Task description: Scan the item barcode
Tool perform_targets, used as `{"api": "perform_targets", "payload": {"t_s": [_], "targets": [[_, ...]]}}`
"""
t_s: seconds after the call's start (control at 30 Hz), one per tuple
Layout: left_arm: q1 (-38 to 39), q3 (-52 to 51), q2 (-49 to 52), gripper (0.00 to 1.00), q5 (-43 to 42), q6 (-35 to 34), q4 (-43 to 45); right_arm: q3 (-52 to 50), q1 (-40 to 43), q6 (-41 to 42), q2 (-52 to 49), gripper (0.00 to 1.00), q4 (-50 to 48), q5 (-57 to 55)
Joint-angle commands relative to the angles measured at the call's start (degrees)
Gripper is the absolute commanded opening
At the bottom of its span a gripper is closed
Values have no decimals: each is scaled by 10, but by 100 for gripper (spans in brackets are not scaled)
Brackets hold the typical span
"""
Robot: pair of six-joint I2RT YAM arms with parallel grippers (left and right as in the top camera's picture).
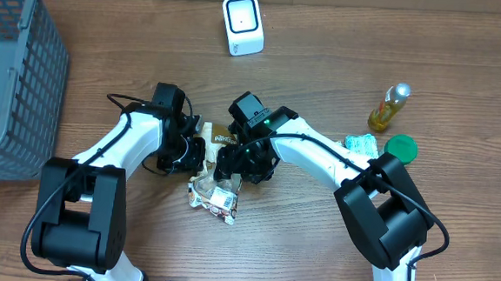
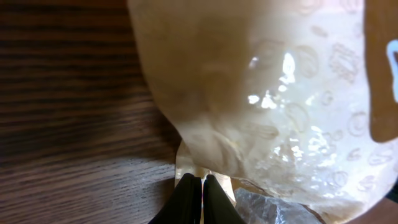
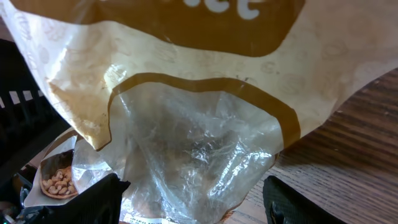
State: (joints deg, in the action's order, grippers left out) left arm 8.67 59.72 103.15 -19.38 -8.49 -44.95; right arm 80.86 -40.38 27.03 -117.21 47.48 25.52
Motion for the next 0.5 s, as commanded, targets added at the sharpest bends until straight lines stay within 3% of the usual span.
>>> {"api": "perform_targets", "payload": {"t_s": [0.0,0.13,0.27,0.47], "targets": [[4,-4,6,7,3,-7,3,-7,-2,1,22,70,-4,-1],[-2,9,6,4,7,26,-18,-7,0,0,22,70,-10,-36],[-41,108,-4,4,-2,34,-123,-6,3,-35,23,69,-8,-23],[-70,218,-89,4,-86,31,-161,9,3,-61,36,63,-7,3]]}}
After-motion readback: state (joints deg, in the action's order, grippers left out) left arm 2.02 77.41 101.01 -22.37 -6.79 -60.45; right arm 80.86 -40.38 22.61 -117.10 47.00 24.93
